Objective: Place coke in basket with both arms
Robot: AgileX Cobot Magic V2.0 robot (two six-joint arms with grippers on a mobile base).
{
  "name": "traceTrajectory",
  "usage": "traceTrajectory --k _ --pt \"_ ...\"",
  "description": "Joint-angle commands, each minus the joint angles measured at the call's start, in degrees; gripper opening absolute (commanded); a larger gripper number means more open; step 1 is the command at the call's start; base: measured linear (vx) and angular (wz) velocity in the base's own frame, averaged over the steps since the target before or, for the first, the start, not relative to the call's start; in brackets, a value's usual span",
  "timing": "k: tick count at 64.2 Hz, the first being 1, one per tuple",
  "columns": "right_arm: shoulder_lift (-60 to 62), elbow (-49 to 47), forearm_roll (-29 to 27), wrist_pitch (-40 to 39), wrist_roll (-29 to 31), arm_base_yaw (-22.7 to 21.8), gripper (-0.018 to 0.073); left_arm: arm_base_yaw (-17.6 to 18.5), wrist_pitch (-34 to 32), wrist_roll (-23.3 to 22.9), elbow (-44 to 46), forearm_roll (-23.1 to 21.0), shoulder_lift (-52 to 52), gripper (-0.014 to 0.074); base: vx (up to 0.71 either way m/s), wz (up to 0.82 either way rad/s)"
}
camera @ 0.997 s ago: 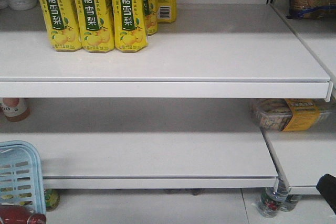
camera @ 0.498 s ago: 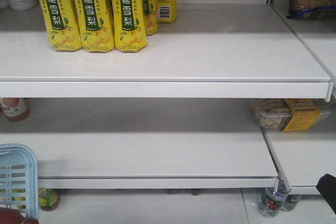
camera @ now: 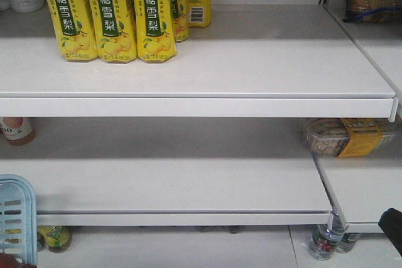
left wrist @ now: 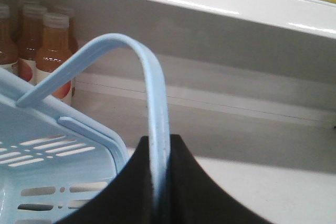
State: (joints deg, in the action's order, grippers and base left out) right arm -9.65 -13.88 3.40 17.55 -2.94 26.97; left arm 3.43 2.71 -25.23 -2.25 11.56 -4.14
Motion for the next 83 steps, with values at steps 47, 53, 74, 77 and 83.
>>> traceTrajectory --k 47,53,74,77,83 --pt "-0.5 -1.5 0.6 -4.1 0.1 0.0 -0.0009 -4.9 -6.4 3.8 -0.5 4.0 1.8 -0.0006 0.0 0.0" --pt "-0.5 -1.5 0.6 -4.1 0.1 0.0 -0.0009 -5.1 -6.6 5.0 -0.5 3.3 1.8 -0.0006 0.0 0.0" --pt "-0.5 -1.5 0.6 -4.1 0.1 0.0 -0.0009 -5.1 -6.7 20.1 -0.5 -10.4 1.8 -0.0006 0.0 0.0" --pt "-0.5 -1.5 0.6 -4.1 0.1 0.0 -0.0009 -5.1 -6.7 20.7 -0.5 -10.9 1.8 -0.0006 0.0 0.0" --pt "-0.5 -1.5 0.6 -4.1 0.1 0.0 -0.0009 -5.1 -7.1 20.7 -0.5 -10.9 1.8 -0.0006 0.0 0.0"
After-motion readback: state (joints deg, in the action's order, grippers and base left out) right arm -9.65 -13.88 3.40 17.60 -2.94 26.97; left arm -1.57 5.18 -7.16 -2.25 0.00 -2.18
